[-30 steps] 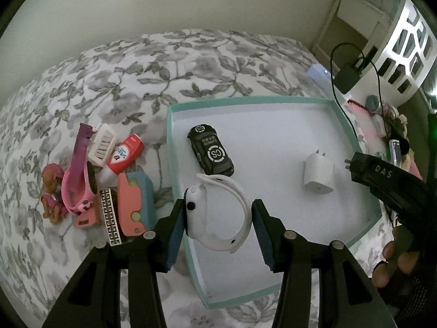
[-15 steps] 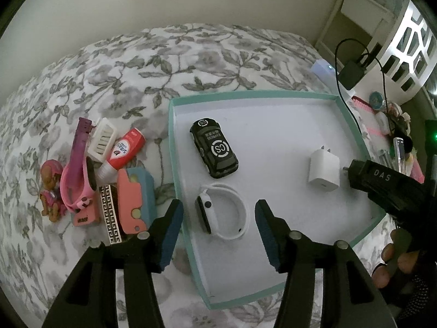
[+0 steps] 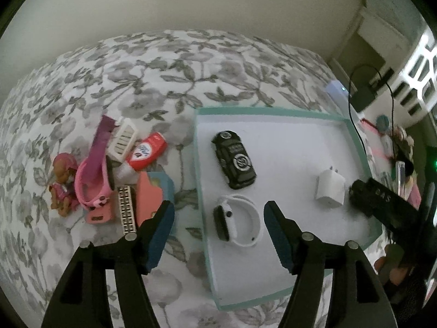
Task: Organize rigid objects
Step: 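Lower the white watch into the tray with the left tool while the right tool releases the black charger, then move both open tools back over the pile of items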
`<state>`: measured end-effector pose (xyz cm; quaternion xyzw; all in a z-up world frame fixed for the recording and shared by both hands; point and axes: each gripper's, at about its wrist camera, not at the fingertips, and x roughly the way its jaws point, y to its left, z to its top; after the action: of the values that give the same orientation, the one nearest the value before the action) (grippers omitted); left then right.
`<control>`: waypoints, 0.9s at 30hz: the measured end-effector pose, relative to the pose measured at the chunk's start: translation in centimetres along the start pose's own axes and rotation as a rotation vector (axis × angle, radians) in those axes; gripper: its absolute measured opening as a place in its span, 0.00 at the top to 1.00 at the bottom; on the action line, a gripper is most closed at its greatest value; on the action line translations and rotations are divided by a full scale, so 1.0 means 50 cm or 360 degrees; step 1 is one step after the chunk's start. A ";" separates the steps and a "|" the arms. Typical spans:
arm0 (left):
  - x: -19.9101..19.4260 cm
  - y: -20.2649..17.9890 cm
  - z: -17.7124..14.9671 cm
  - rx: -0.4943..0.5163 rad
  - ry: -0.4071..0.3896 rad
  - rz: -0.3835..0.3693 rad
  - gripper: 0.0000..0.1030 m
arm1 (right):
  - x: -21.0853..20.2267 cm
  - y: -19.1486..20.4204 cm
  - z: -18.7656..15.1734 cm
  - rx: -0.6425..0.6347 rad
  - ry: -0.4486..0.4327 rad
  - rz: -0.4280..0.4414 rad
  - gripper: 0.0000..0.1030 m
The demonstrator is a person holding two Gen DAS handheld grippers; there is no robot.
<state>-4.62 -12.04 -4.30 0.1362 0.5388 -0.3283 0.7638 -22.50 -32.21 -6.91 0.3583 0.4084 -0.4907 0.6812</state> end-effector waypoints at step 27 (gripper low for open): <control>-0.095 0.378 -0.011 -0.0831 -0.0118 0.0424 0.12 | -0.107 0.272 -0.121 -0.0843 -0.0211 0.0535 0.00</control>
<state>6.25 4.09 -2.93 -0.0074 0.5541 -0.0803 0.8285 -11.64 -21.27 -3.33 0.1981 0.4117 -0.2701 0.8475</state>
